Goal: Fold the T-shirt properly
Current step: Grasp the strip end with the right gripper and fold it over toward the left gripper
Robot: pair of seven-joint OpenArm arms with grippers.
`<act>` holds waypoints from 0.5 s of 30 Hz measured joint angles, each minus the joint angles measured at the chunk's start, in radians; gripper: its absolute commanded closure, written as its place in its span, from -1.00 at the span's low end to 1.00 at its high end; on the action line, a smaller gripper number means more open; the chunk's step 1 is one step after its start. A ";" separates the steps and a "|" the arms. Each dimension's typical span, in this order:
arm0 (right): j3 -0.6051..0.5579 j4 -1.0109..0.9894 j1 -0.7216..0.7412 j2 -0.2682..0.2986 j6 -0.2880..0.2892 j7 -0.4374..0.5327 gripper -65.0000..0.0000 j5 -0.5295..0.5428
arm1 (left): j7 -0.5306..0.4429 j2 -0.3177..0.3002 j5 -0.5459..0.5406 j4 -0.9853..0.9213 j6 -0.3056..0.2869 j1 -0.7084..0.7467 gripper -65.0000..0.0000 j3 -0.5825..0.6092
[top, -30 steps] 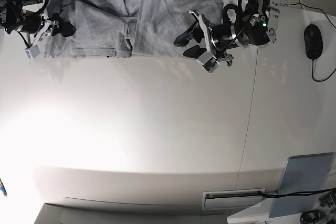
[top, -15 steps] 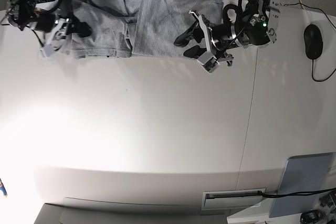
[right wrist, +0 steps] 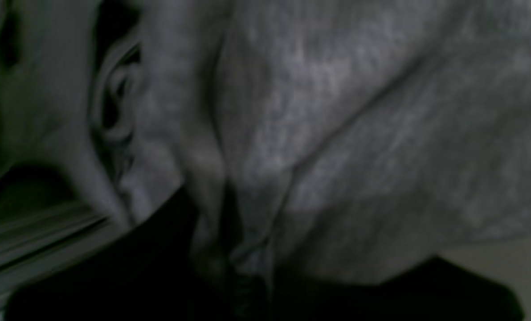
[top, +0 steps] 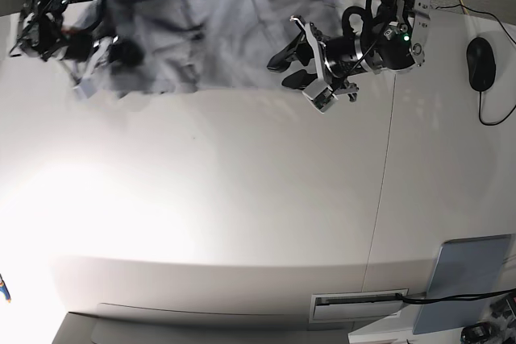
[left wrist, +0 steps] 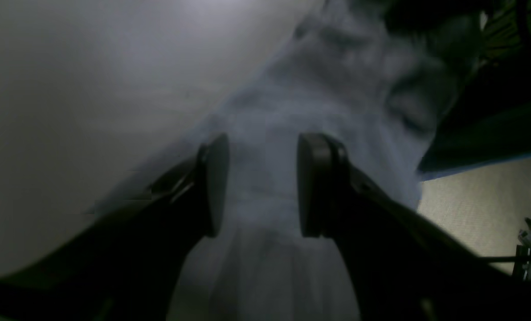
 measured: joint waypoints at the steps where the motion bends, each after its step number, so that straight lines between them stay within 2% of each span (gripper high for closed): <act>1: 0.034 -0.002 0.016 0.004 -0.004 -0.003 1.00 -0.037 | 0.000 0.000 0.000 0.000 0.000 0.000 0.18 0.000; 5: 0.145 -0.009 0.064 0.023 -0.015 -0.026 1.00 -0.158 | 0.000 0.000 0.000 0.000 0.000 0.000 0.18 0.000; 8: 0.177 -0.010 0.085 0.082 -0.021 -0.031 1.00 -0.157 | 0.000 0.000 0.000 0.000 0.000 0.000 0.18 0.000; 11: 0.187 0.032 0.092 0.155 -0.075 -0.026 1.00 -0.173 | -0.005 0.000 0.000 -0.006 0.000 0.000 0.18 0.000; 13: 0.190 0.090 0.083 0.173 -0.085 -0.025 1.00 -0.176 | -0.037 0.006 0.000 -0.022 0.000 0.007 0.18 0.000; 15: 0.188 0.166 0.058 0.165 -0.093 -0.023 1.00 -0.171 | -0.065 0.019 0.007 -0.049 0.000 0.015 0.18 0.000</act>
